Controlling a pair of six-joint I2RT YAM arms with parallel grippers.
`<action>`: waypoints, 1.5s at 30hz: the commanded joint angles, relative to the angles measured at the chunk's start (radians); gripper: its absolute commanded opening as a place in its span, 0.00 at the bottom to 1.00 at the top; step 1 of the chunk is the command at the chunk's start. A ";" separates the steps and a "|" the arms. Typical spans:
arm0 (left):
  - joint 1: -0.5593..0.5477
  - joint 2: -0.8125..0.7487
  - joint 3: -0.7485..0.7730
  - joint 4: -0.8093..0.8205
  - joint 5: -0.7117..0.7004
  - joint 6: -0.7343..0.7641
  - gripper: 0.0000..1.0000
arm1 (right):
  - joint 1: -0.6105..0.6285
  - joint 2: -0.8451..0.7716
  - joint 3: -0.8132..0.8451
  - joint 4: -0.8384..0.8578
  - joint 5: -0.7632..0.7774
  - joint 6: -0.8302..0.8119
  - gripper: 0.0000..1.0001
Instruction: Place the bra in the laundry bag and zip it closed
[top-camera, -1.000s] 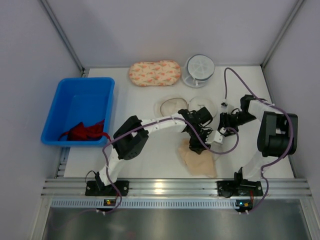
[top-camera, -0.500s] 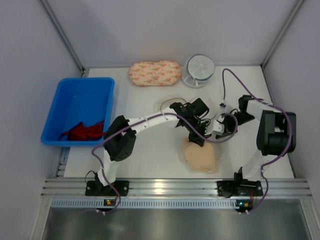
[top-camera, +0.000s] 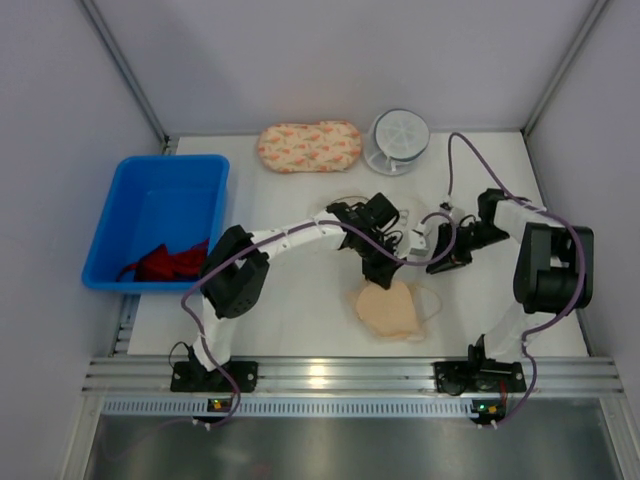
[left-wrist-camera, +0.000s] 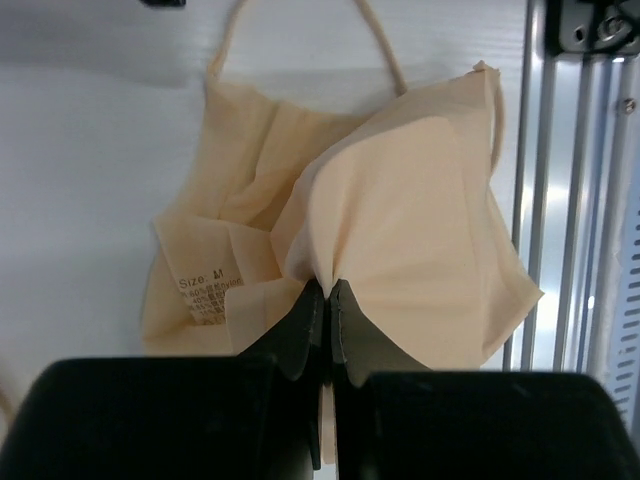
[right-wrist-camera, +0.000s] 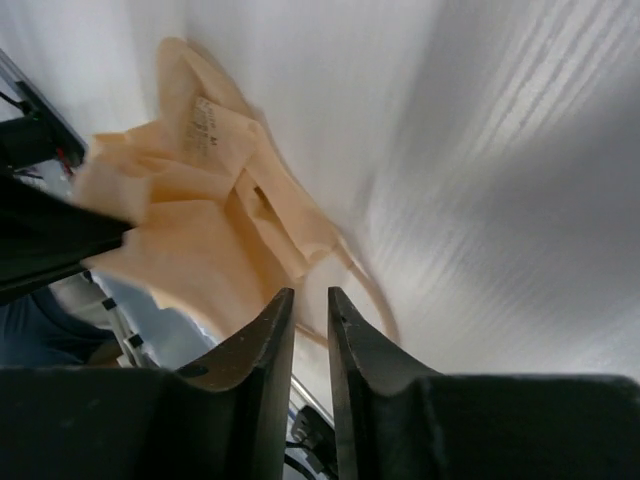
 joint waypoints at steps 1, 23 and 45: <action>0.013 0.041 -0.048 0.078 -0.030 -0.031 0.00 | 0.012 -0.069 -0.003 0.015 -0.112 -0.008 0.27; 0.039 -0.019 -0.117 0.215 -0.081 0.016 0.17 | 0.193 0.026 -0.019 0.088 0.007 0.071 0.64; 0.040 -0.206 -0.245 0.241 -0.072 -0.063 0.38 | 0.285 0.035 0.058 0.066 0.092 0.068 1.00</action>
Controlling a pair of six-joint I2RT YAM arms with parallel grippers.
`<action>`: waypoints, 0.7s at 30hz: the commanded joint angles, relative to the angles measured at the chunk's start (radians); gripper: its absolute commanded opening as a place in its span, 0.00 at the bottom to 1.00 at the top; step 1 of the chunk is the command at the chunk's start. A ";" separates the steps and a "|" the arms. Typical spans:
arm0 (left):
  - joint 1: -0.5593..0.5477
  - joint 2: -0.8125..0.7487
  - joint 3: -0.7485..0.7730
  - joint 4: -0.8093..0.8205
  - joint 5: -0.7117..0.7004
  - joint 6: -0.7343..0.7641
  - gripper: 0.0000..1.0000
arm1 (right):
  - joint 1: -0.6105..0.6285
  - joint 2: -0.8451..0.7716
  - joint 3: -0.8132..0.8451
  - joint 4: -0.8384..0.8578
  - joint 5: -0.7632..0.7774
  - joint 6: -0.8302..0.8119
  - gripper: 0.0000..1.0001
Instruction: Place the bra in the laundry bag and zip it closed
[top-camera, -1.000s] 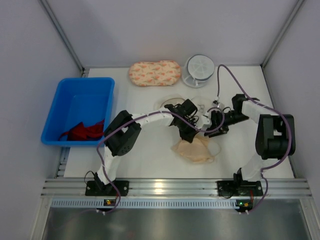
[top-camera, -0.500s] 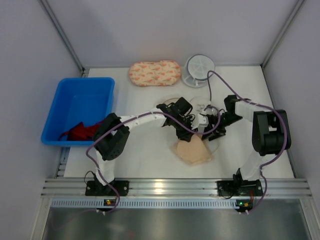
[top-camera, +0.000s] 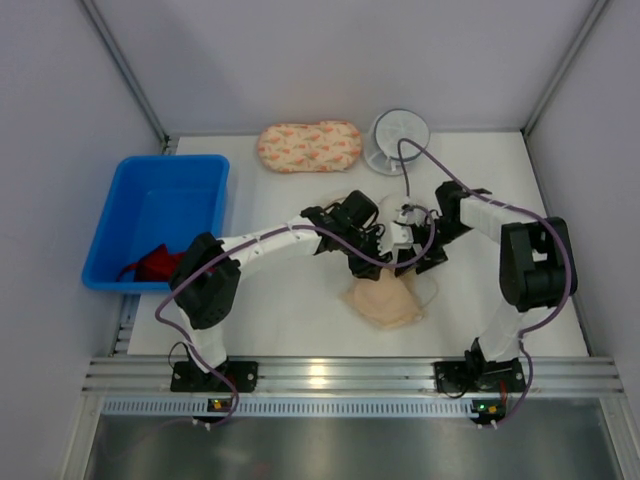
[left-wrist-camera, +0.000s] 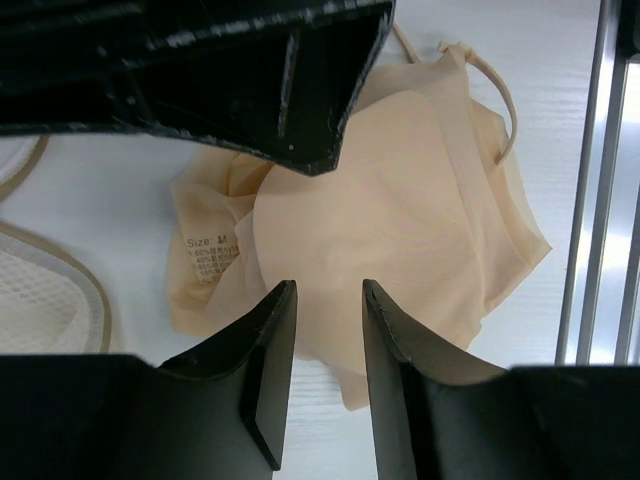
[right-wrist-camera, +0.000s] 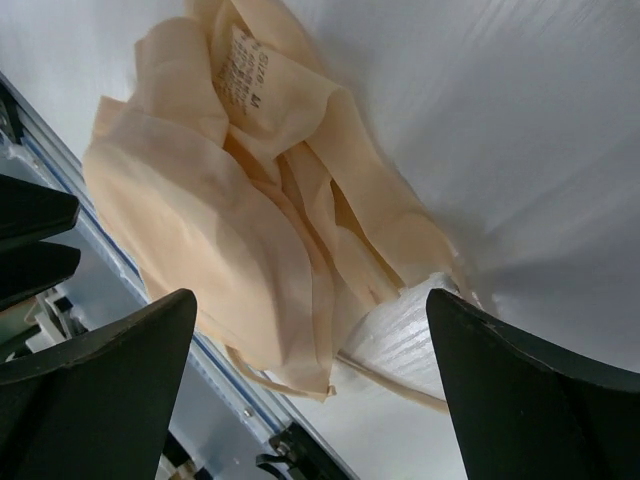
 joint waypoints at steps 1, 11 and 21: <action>-0.001 -0.046 -0.032 0.083 0.076 -0.081 0.38 | 0.038 0.019 -0.027 0.045 0.017 0.022 0.99; -0.042 -0.011 -0.228 0.224 -0.028 -0.075 0.27 | 0.081 0.083 -0.044 0.119 0.072 0.077 0.96; -0.059 0.051 -0.235 0.286 -0.083 -0.053 0.23 | 0.122 0.172 -0.014 0.074 0.074 0.062 0.60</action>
